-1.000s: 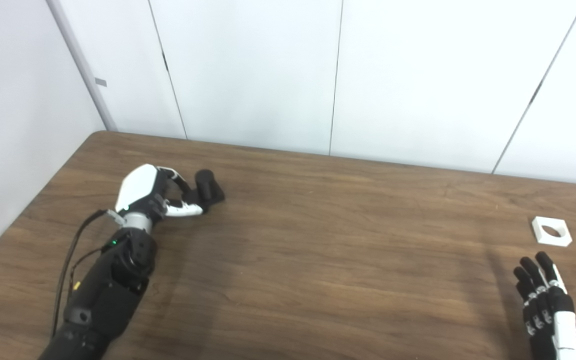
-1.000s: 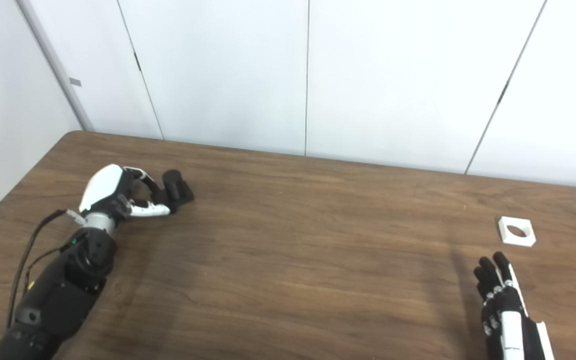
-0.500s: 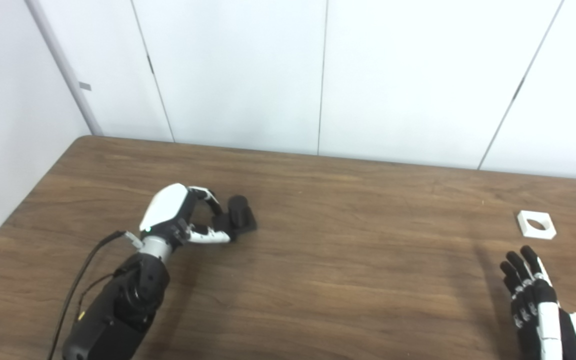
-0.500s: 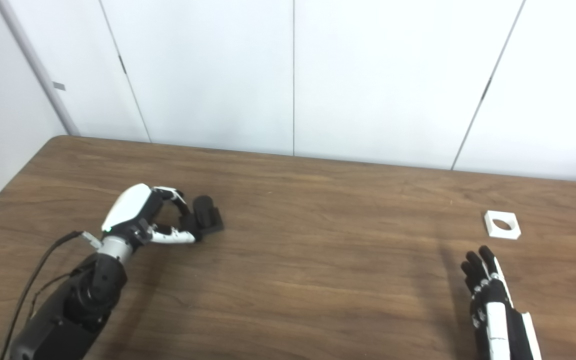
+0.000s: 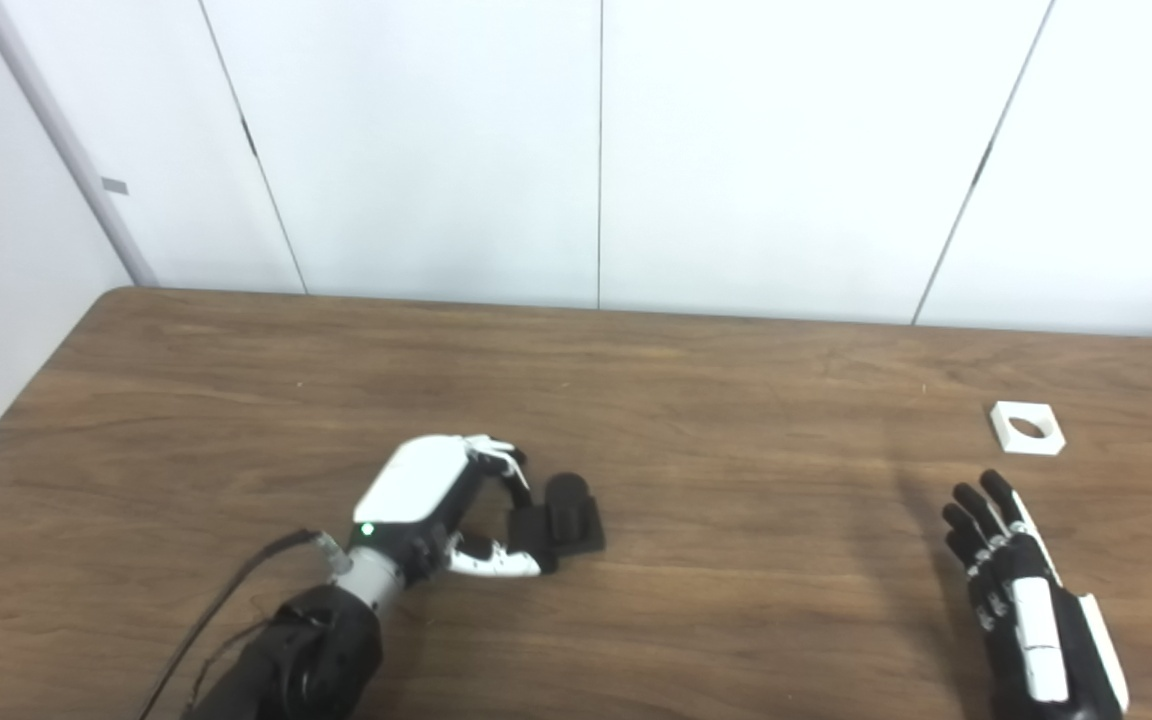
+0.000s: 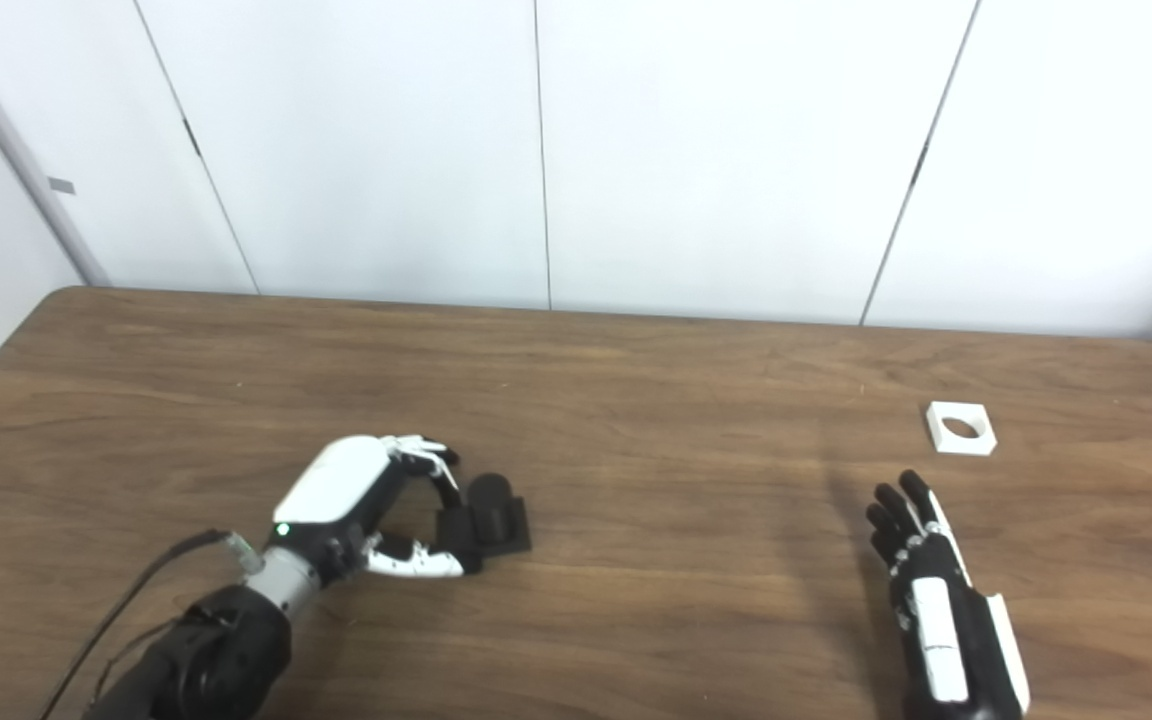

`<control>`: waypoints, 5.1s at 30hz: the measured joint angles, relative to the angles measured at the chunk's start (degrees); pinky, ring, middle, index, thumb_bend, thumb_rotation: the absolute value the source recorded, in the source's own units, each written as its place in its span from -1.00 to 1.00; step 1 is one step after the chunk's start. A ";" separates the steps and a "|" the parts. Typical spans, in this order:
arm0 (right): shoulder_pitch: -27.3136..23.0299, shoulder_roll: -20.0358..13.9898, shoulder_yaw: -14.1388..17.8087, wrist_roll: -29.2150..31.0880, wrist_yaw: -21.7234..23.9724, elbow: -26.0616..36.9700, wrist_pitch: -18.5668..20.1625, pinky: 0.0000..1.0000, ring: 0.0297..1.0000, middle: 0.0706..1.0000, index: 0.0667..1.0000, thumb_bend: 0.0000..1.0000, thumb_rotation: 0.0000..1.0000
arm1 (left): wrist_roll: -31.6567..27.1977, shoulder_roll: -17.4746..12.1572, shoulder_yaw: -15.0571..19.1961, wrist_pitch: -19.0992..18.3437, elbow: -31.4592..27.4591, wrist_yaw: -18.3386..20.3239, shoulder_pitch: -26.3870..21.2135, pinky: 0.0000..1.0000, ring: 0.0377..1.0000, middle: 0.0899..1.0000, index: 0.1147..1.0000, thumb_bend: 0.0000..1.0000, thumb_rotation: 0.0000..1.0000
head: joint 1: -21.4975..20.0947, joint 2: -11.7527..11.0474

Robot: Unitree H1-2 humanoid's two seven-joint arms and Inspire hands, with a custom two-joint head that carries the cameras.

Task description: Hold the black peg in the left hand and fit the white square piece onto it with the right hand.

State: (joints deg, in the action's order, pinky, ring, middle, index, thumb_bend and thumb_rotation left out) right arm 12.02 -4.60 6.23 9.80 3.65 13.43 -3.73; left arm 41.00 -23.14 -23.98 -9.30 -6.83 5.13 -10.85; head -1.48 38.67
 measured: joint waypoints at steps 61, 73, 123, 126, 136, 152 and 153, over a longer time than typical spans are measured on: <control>-23.38 -20.07 1.08 -36.91 -7.56 -6.50 28.21 0.88 1.00 0.92 0.34 0.81 -0.61 | 4.03 4.09 -2.68 7.97 -3.77 2.27 5.72 0.75 0.64 0.50 -0.16 0.04 -0.91 | -15.04 2.99; -34.28 -28.26 -8.76 -41.67 0.54 -18.35 28.62 1.00 1.00 0.93 0.35 0.77 -0.63 | 4.03 3.96 -2.49 8.29 -3.85 2.53 5.95 0.75 0.64 0.50 -0.16 0.04 -0.91 | -16.53 2.20; -45.74 -32.16 -21.92 -49.62 12.70 -33.24 25.52 0.97 0.97 0.82 0.29 0.71 -0.64 | 3.93 3.87 -2.09 9.23 -3.91 2.69 6.23 0.74 0.64 0.51 -0.16 0.04 -0.91 | -17.06 2.55; -46.50 -32.09 -22.00 -49.32 14.51 -33.49 25.74 0.91 0.96 0.81 0.28 0.69 -0.63 | 3.95 3.87 -2.10 9.20 -3.91 2.69 6.24 0.74 0.64 0.52 -0.16 0.04 -0.91 | -16.89 2.64; -50.20 -32.47 -24.28 -49.57 20.08 -33.78 25.77 0.81 0.94 0.78 0.26 0.71 -0.62 | 3.95 4.00 -2.11 9.05 -3.91 2.71 6.23 0.76 0.65 0.52 -0.16 0.04 -0.91 | -16.45 2.73; -53.04 -32.72 -26.90 -50.07 22.70 -39.26 25.56 0.82 0.94 0.77 0.24 0.74 -0.65 | 4.06 4.25 -2.14 8.86 -3.91 2.75 6.25 0.76 0.66 0.52 -0.16 0.04 -0.91 | -16.27 2.99; -53.04 -32.77 -26.90 -50.08 22.71 -39.26 25.59 0.81 0.93 0.77 0.23 0.75 -0.66 | 4.05 4.25 -2.14 8.86 -3.91 2.75 6.28 0.76 0.66 0.52 -0.16 0.04 -0.91 | -16.36 2.99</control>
State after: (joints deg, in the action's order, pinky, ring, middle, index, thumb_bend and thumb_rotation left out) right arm -41.03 -37.37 -20.67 -40.28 26.36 -25.83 21.86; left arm 45.05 -18.88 -26.12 -0.43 -10.74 7.88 -4.57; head -17.84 41.66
